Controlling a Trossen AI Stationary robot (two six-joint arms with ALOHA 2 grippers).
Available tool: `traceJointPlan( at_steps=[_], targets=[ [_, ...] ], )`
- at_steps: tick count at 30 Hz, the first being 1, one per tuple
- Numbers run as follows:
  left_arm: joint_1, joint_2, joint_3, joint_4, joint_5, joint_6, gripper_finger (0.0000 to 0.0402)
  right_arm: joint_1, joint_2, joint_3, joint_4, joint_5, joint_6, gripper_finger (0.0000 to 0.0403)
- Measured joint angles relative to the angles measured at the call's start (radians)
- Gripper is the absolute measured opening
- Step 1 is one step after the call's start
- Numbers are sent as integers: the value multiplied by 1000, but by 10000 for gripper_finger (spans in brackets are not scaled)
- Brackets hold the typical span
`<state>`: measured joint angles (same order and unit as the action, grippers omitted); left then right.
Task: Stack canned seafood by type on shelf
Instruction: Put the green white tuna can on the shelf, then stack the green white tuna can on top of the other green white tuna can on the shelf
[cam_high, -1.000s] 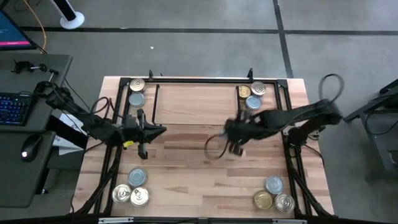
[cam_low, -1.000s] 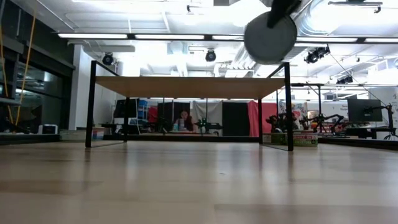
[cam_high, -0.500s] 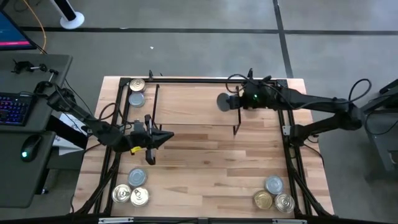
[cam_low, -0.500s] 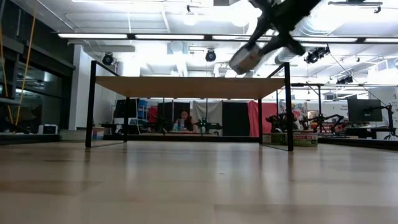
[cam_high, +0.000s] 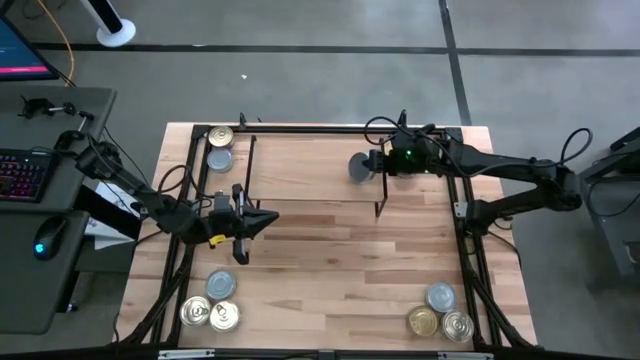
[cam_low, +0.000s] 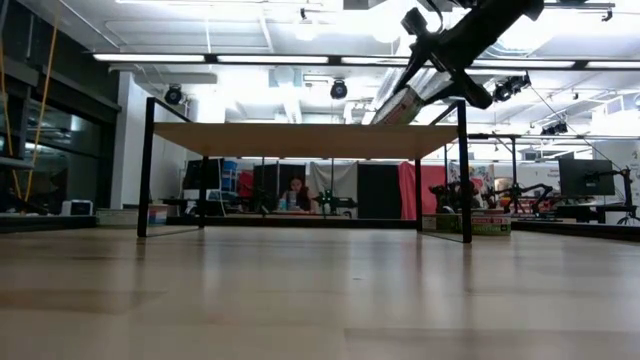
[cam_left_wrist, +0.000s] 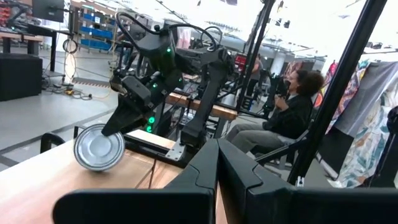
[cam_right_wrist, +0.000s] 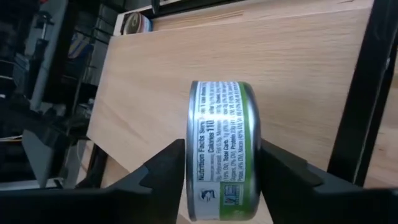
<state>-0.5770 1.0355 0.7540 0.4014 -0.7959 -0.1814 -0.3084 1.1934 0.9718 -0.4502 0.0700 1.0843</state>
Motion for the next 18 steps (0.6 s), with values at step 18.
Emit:
traceJointPlan(
  at_steps=[18],
  targets=[
    [0,0,0,-3,0,1,0,-40,0,28,-116,8,-118,189]
  ],
)
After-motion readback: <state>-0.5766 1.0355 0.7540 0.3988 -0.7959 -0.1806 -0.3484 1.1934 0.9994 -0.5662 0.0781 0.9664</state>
